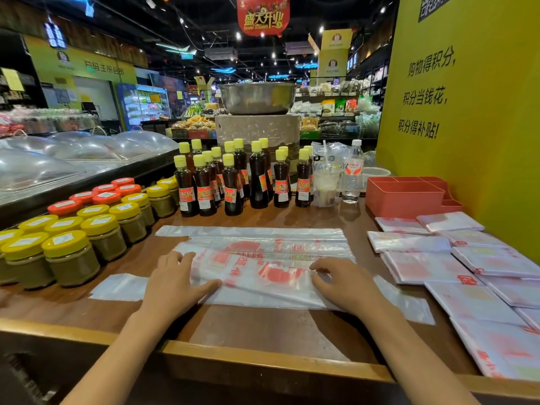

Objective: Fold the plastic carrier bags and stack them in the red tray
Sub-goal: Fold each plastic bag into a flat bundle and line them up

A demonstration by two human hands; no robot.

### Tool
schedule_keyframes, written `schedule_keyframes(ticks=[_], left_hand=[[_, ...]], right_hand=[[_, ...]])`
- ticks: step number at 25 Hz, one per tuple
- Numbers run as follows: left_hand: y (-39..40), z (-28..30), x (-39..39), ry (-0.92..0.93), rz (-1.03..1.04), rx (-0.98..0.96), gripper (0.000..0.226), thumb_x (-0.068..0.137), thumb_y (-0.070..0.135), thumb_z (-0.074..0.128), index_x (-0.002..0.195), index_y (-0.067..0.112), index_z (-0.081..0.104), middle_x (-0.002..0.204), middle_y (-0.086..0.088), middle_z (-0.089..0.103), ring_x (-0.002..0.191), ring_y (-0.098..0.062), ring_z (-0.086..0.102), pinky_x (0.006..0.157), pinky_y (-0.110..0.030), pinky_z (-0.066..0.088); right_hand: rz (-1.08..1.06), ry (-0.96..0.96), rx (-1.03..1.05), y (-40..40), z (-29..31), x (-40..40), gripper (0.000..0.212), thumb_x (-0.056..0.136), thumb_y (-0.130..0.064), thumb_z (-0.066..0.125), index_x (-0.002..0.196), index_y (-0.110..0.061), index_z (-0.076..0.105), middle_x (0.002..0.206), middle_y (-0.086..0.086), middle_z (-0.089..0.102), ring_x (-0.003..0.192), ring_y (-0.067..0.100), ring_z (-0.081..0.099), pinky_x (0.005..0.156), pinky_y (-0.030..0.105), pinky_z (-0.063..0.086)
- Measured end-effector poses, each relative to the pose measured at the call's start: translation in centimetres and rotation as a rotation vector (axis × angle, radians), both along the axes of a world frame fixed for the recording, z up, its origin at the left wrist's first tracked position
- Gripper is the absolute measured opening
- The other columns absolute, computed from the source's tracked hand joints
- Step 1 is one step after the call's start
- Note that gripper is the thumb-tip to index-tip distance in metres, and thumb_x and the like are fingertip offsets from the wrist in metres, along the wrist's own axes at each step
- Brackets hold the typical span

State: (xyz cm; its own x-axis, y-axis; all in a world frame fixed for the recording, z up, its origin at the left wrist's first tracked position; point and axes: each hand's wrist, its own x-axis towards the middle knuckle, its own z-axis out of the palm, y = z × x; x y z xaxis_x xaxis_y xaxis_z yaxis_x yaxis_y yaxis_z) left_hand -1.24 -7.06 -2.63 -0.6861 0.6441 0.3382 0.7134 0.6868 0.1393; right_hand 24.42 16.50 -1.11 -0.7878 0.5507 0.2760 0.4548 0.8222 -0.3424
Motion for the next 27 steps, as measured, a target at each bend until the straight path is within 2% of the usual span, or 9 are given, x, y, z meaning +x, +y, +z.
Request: schedule_keyframes(ticks=[3,6,9,12,14,16,19,22,27], left_hand=[[3.3,0.6,0.4,-0.027,0.036,0.041,0.067,0.085,0.069,0.057,0.127,0.019,0.049,0.107,-0.003,0.064,0.100,-0.021,0.058,0.075,-0.032,0.050],[6.6,0.8,1.2,-0.180,-0.060,0.109,0.038,0.094,0.044,0.061,0.122,0.021,0.048,0.092,0.004,0.068,0.083,-0.016,0.064,0.071,-0.039,0.056],[9.8,1.0,2.1,-0.273,-0.196,0.169,0.033,0.095,0.029,0.061,0.127,0.025,0.052,0.110,0.003,0.069,0.099,-0.018,0.065,0.081,-0.041,0.056],[12.8,1.0,2.9,-0.370,-0.351,0.119,0.044,0.098,0.034,0.058,0.140,0.030,0.048,0.134,0.002,0.060,0.113,-0.017,0.059,0.089,-0.032,0.048],[14.0,0.7,3.3,-0.375,-0.453,0.043,0.045,0.102,0.035,0.052,0.146,0.034,0.044,0.144,0.003,0.054,0.119,-0.015,0.057,0.092,-0.029,0.044],[13.8,0.4,3.5,-0.418,-0.541,0.088,0.040,0.104,0.025,0.048,0.142,0.035,0.047,0.147,0.010,0.049,0.125,-0.008,0.051,0.100,-0.024,0.040],[11.7,0.4,2.9,-0.369,-0.614,0.139,0.042,0.097,0.009,0.056,0.123,0.042,0.055,0.131,0.020,0.054,0.118,0.002,0.051,0.097,-0.018,0.041],[9.0,0.7,3.0,-0.316,-0.688,0.089,0.036,0.096,0.024,0.063,0.118,0.050,0.055,0.127,0.028,0.053,0.118,0.007,0.048,0.101,-0.021,0.042],[6.0,0.1,5.0,-0.228,-0.780,0.005,0.044,0.097,0.053,0.054,0.140,0.050,0.048,0.145,0.034,0.038,0.132,0.014,0.033,0.108,-0.014,0.030]], right_hand=[[0.012,0.022,-0.020,-0.1,0.2,-0.1,0.030,0.093,-0.038,0.050,0.105,-0.028,0.075,0.105,-0.011,0.074,0.098,0.011,0.065,0.085,0.032,0.054],[0.022,0.006,-0.038,-0.6,0.6,-0.1,0.030,0.091,-0.039,0.049,0.094,-0.027,0.076,0.092,-0.010,0.074,0.082,0.009,0.065,0.076,0.035,0.056],[0.062,0.006,-0.091,-0.8,0.9,0.1,0.030,0.090,-0.040,0.051,0.094,-0.026,0.076,0.091,-0.009,0.074,0.082,0.010,0.064,0.078,0.035,0.056],[0.126,0.017,-0.156,-1.2,1.2,0.0,0.029,0.089,-0.035,0.052,0.095,-0.021,0.076,0.094,-0.006,0.073,0.090,0.016,0.063,0.089,0.030,0.048],[0.160,0.015,-0.137,-1.1,1.2,-0.2,0.028,0.089,-0.029,0.053,0.100,-0.027,0.078,0.101,-0.008,0.070,0.098,0.015,0.058,0.093,0.029,0.043],[0.188,-0.007,-0.130,-0.7,0.9,-0.3,0.030,0.089,-0.027,0.054,0.109,-0.032,0.077,0.111,-0.011,0.063,0.107,0.011,0.051,0.095,0.031,0.044],[0.237,-0.061,-0.150,0.0,-0.2,-0.5,0.041,0.089,-0.019,0.052,0.124,-0.034,0.069,0.128,-0.014,0.057,0.120,0.010,0.046,0.104,0.031,0.042],[0.271,-0.046,-0.178,0.5,-0.9,-1.0,0.042,0.093,-0.017,0.056,0.131,-0.033,0.065,0.137,-0.018,0.055,0.128,0.003,0.045,0.111,0.025,0.037],[0.273,-0.031,-0.230,0.7,-1.1,-0.8,0.034,0.099,-0.024,0.057,0.131,-0.032,0.065,0.138,-0.018,0.056,0.127,-0.001,0.049,0.110,0.019,0.037]])
